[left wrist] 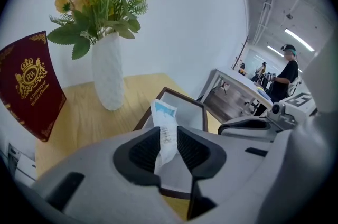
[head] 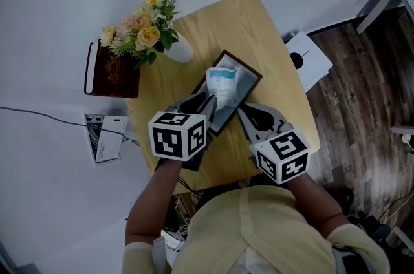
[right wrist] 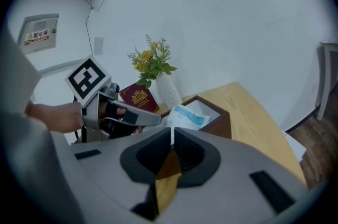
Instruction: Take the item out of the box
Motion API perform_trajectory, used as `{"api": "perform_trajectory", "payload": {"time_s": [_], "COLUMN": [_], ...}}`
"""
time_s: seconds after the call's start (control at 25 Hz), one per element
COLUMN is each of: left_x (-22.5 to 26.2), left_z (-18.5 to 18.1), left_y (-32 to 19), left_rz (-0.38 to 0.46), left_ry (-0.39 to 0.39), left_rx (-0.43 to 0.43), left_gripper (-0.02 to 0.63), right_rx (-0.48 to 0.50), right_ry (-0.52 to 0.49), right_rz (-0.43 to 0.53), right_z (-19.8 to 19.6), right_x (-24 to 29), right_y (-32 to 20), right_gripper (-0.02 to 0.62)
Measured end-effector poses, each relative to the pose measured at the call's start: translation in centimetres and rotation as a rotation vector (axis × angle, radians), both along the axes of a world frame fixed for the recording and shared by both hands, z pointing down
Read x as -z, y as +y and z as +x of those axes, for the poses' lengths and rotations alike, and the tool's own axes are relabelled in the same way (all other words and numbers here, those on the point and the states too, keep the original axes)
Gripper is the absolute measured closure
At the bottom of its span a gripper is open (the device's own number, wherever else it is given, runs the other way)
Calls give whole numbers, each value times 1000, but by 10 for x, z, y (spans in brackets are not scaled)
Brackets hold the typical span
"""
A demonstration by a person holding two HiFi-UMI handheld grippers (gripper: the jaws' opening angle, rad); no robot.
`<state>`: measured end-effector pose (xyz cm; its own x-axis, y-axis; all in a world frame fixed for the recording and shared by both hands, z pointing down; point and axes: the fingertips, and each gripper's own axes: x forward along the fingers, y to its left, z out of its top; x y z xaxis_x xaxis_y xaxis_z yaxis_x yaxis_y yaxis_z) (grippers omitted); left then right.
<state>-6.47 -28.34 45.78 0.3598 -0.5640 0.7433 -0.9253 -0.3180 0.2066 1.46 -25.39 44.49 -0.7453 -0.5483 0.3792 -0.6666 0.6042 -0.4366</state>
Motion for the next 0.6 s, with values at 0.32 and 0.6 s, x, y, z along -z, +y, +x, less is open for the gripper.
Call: {"api": "perform_trajectory", "payload": {"time_s": [0.32, 0.6], "left_x": [-10, -21], "left_z": [3, 3], "left_y": [-3, -8], "left_rz": [-87, -177], "left_ry": [-56, -48], "left_rx": [-48, -30], "left_gripper": [483, 422], "right_rx": [-19, -25], "right_ry": [-22, -53], "right_rz": [-9, -9], "right_z": [6, 8], "right_x": [-5, -4], "right_y": [-4, -4], "right_gripper": [563, 563]}}
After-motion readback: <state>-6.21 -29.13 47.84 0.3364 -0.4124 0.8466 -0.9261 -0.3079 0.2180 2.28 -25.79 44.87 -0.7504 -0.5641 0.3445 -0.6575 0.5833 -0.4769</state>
